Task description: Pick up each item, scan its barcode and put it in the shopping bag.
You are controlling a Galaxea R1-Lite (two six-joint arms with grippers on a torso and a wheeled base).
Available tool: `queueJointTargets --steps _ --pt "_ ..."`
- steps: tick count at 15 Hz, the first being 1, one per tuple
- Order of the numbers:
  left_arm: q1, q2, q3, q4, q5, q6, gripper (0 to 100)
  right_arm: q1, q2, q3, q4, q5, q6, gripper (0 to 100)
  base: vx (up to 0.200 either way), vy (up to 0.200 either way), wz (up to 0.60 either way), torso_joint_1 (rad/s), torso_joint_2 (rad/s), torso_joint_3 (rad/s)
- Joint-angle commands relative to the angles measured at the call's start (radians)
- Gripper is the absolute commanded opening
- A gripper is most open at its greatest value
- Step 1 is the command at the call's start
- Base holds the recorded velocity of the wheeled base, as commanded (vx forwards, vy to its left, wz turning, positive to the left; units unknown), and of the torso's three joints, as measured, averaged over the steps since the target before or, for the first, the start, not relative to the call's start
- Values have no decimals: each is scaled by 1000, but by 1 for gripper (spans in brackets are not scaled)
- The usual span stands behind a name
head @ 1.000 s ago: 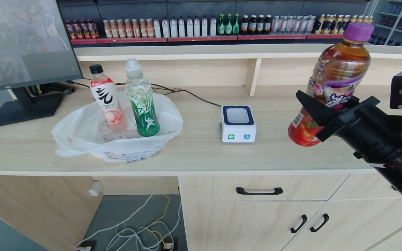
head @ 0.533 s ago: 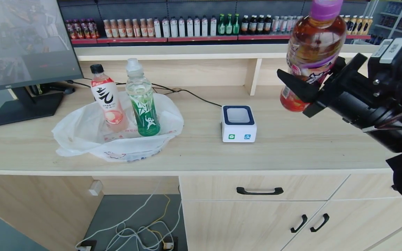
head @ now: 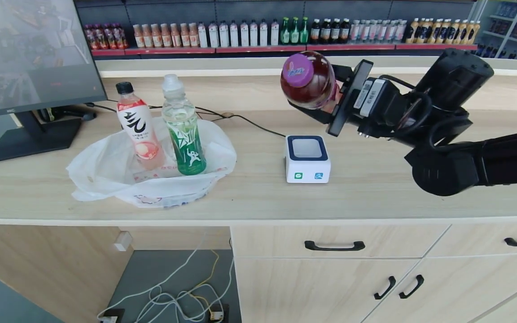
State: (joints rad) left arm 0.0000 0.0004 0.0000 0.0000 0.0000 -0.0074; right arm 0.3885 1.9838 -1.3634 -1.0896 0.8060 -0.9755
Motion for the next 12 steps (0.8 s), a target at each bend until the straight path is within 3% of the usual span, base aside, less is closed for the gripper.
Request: queueJointTargets --steps 1,5,12 --pt "0 0 0 0 0 0 100 0 69 -11 11 35 -74 0 0 0 0 0 0 0" --pt "0 0 0 0 0 0 100 -5 116 7 37 107 -181 0 0 0 0 0 0 0" --pt "0 0 0 0 0 0 100 -48 133 84 37 136 -348 0 0 0 0 0 0 0"
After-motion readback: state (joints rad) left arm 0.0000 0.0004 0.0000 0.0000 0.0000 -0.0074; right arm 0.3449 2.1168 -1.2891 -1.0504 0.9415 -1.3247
